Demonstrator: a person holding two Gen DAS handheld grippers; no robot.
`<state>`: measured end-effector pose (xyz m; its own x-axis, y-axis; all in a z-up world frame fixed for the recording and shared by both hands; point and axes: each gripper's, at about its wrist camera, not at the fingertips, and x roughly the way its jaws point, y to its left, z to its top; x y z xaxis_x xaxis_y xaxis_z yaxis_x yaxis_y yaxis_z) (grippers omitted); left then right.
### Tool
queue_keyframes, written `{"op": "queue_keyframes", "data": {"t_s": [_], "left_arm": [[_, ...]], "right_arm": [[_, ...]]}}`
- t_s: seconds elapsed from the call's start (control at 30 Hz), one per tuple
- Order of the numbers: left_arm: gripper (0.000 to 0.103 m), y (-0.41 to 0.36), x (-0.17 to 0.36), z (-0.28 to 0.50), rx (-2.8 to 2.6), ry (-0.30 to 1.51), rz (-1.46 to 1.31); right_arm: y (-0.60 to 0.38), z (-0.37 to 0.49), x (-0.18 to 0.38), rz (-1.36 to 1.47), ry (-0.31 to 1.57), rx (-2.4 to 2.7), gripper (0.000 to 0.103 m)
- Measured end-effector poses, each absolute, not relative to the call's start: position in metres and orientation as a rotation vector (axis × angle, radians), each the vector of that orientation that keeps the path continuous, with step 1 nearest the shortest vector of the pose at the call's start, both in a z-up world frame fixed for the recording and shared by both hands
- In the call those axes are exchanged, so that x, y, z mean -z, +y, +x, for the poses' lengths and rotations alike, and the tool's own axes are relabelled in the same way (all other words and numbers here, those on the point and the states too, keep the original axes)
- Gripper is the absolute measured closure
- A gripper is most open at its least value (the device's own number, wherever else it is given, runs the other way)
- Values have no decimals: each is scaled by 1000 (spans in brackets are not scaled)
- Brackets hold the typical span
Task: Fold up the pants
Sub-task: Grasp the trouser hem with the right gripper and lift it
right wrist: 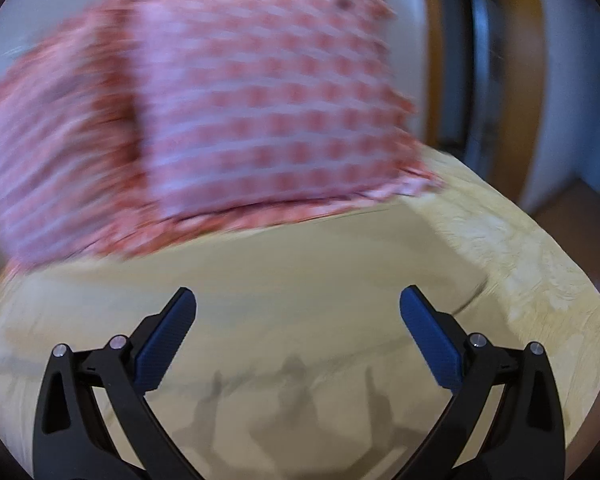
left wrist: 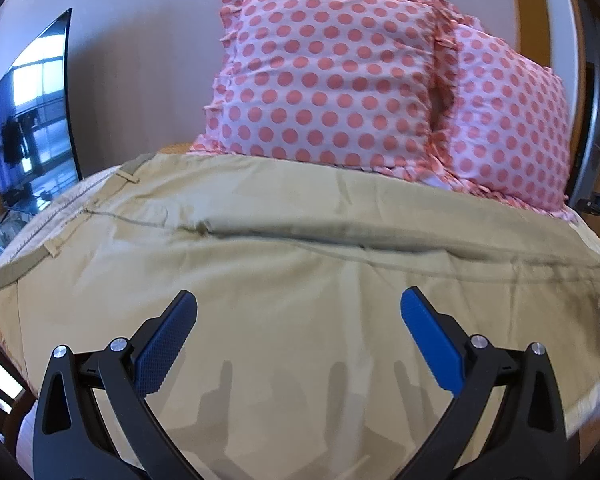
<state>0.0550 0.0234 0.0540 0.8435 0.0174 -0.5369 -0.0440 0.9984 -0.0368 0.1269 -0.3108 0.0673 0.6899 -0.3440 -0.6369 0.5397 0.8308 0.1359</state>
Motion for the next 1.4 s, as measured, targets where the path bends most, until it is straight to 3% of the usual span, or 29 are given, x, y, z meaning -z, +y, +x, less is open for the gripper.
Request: {"op": "queue_keyframes", "data": {"t_s": [0.03,0.1,0.2,0.4,0.53,0.7,0.77,1.07,1.27,1.33,1.37,1.4], "left_arm": [[1,24,-54,60,-31,568,-55],[1,27,-55,68,-14,562,-81],[1,31,-55,76,-34,548,-113],[1,34,-48,83,-24,557,-138],[1,31,-46,83,-24,571,-119],[1,31,-44,84,-23,580,-120],[1,31,-44,85,-22,583,-127],[1,44,-41,81,16,576,-221],[1,46,-41,80,13,586,-241],[1,45,-44,78,4,589,-225],[1,46,-47,76,2,586,-215],[1,48,-49,73,3,580,-213]], "right_arm": [[-339,149,-61,380,677,557,6],[-373,177,-51,446,719,616,26],[-416,220,-34,506,773,701,41],[-456,271,-8,561,841,816,43],[-444,289,0,394,879,880,48],[-454,263,2,482,812,805,90],[-470,240,2,617,745,725,97],[-419,62,-39,821,376,426,99],[-375,-26,-4,988,424,384,98],[-373,-31,4,1032,451,378,90],[-375,-32,9,1065,454,386,82],[-374,-34,11,1085,451,388,64]]}}
